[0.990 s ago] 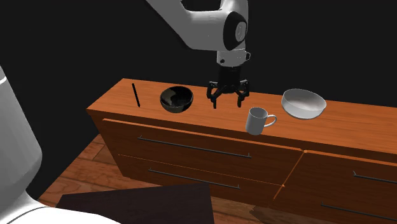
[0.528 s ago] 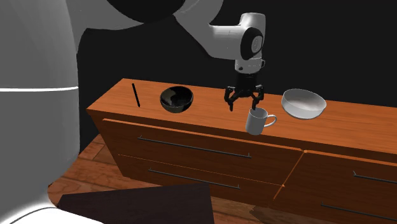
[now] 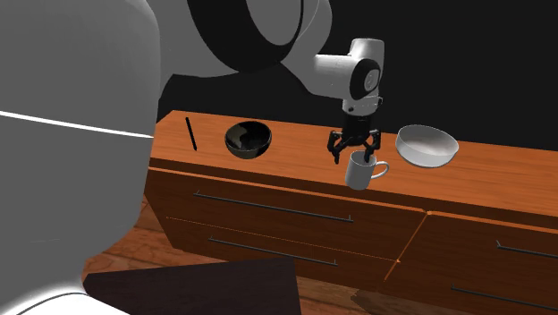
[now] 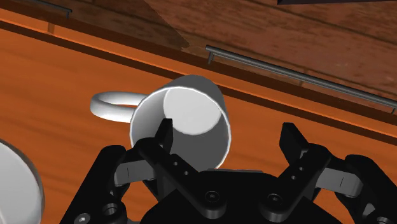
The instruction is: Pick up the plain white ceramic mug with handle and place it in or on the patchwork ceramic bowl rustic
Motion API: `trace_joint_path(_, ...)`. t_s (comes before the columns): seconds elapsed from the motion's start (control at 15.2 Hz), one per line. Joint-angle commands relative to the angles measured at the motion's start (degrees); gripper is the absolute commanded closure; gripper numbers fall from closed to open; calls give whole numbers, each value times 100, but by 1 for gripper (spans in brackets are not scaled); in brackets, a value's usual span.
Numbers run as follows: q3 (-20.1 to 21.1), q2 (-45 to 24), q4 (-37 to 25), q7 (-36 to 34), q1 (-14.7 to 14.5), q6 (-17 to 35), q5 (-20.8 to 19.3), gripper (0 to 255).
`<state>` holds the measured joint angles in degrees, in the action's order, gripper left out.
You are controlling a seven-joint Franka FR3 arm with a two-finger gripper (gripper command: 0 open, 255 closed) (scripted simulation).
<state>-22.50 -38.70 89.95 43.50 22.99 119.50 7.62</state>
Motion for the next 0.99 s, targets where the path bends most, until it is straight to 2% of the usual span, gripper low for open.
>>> trace_joint_path(0.0,17,-71,58,15,17,129,25,0)
trace_joint_path(0.66,31,-125,99,26,30,222,43,0)
trace_joint_path(0.73,31,-125,99,26,30,222,43,255)
trace_joint_path(0.92,31,-125,99,26,30,222,43,255)
